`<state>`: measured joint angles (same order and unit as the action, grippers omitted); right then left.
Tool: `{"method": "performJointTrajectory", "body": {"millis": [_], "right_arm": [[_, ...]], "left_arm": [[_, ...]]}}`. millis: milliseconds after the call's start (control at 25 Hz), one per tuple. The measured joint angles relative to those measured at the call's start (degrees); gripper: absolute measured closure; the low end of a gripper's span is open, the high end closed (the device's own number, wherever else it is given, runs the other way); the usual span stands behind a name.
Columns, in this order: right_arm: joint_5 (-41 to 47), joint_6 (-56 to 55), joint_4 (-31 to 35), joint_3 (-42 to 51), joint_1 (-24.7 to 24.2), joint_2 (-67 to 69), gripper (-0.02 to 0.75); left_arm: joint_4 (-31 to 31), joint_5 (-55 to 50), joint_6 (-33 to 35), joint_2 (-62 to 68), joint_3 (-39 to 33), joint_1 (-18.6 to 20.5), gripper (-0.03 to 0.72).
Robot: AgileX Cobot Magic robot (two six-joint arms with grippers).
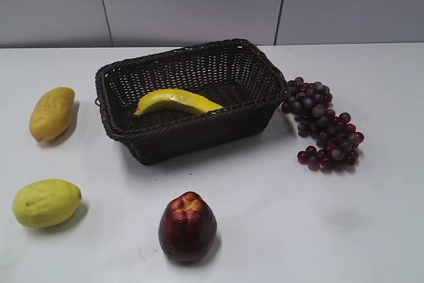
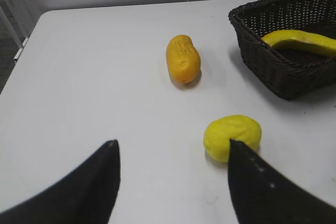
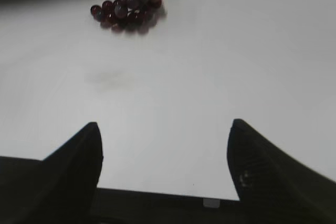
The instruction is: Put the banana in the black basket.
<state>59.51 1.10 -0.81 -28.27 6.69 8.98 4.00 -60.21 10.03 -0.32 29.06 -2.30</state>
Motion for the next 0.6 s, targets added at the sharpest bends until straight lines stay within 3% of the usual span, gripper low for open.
{"method": "performJointTrajectory", "body": {"millis": [200, 600], "right_arm": [[0.1, 0.0, -0.1, 0.0, -5.7, -8.5, 0.147], [0.4, 0.0, 0.0, 0.0, -5.9, -9.2, 0.147]], "left_arm": [[0.0, 0.0, 0.0, 0.0, 0.0, 0.0, 0.207], [0.0, 0.0, 0.0, 0.0, 0.0, 0.0, 0.207]]}}
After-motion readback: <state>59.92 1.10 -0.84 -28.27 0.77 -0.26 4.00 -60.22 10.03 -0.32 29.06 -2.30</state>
